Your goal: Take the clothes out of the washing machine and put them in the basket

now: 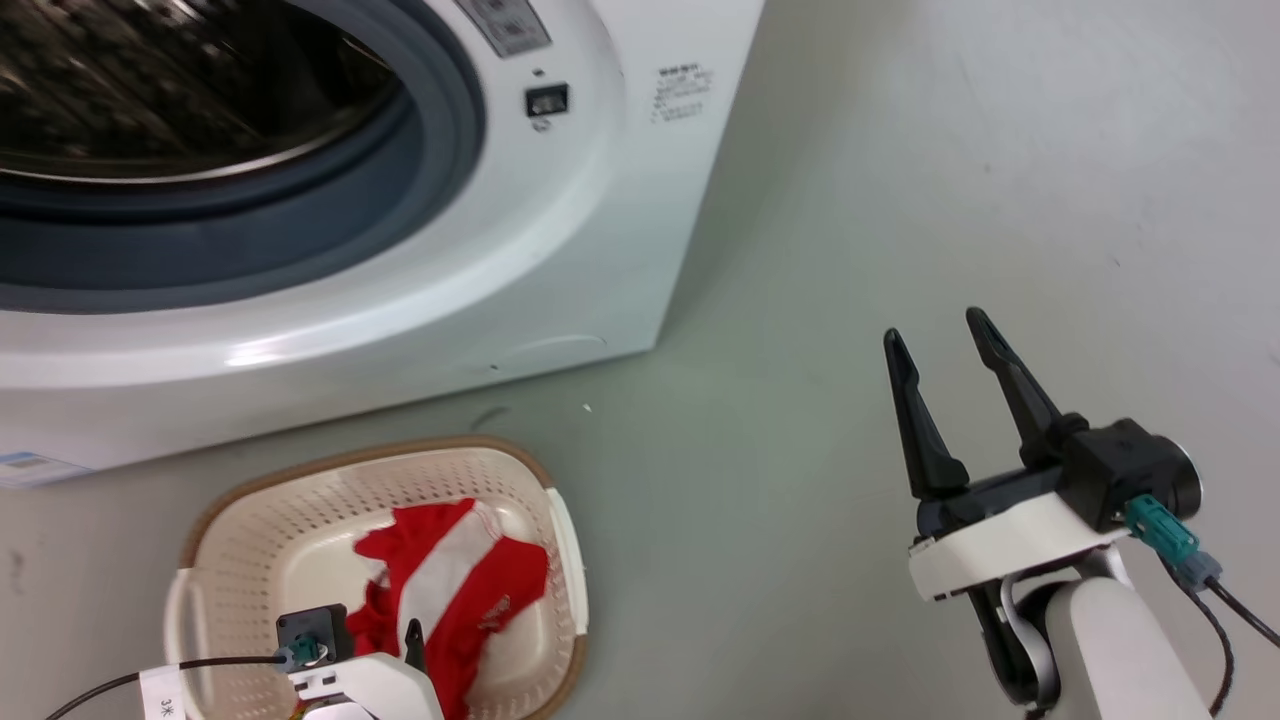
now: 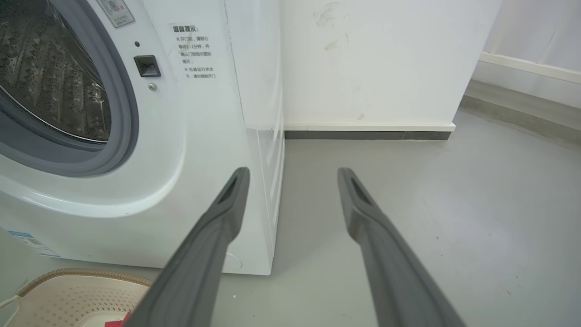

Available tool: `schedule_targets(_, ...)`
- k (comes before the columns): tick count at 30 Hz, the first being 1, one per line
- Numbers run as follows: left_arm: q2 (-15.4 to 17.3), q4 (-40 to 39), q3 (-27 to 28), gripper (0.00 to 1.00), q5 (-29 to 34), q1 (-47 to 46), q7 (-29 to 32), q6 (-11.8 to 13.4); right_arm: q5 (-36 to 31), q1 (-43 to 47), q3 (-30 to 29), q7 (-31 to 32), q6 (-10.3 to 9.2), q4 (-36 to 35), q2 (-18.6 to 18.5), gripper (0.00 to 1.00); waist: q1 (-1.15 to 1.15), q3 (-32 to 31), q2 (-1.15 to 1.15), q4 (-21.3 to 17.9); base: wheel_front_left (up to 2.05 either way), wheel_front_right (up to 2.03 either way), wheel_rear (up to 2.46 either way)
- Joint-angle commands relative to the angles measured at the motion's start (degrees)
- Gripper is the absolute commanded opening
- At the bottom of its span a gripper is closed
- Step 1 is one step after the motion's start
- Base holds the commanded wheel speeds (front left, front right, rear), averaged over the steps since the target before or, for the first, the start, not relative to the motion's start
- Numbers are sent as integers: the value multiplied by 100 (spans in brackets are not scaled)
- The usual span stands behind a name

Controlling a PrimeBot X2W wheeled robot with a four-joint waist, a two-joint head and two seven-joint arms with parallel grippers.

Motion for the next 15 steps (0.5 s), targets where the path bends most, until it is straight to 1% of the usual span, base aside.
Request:
schedule_targets(1,-12,-62,9,100,43,127,-13,-26,-51,115,-42,36,-4,-23,2,100,0,-570,0,456,0,0,0)
schedule_targets(8,-31,-930,167,100,289,386,-14,-82,-226,603,-322,331,-4,-255,4,100,0,-1225,0,888,0,0,0)
schedule_targets(15,-114,-2112,452,100,599,654,-14,-82,-308,1003,-474,575,-4,-494,4,100,0,-1677,0,1188,0,0,0)
